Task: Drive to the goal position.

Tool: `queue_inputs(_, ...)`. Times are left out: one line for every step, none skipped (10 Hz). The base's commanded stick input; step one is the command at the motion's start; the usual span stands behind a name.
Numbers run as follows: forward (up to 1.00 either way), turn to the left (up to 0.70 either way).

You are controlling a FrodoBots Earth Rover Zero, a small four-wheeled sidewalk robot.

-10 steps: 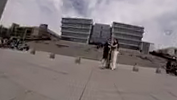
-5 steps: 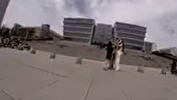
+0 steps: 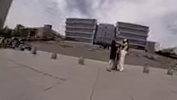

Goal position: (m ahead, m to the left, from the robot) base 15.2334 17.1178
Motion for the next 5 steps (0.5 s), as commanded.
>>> queue_inputs(0.61, 0.00)
queue_inputs(0.61, 0.00)
queue_inputs(0.61, 0.03)
queue_inputs(0.61, 0.06)
queue_inputs(0.61, 0.10)
